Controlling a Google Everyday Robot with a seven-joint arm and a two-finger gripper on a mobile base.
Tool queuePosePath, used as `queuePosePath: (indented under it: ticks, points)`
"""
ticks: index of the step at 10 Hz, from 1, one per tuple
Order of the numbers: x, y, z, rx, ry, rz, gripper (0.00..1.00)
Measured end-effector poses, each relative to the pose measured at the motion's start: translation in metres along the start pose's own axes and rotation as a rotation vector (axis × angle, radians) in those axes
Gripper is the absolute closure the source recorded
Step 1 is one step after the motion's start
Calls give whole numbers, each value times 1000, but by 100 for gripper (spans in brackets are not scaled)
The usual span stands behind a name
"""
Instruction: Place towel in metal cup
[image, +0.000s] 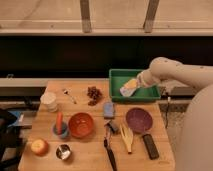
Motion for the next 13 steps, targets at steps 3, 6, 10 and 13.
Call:
queuePosePath:
  ticks: [3,6,10,13]
  points:
    - [6,-8,4,8,15,47,26]
    - [4,-31,34,27,35,109,26]
    - [-1,-45,75,36,84,109,26]
    - [10,-47,106,-9,111,159,26]
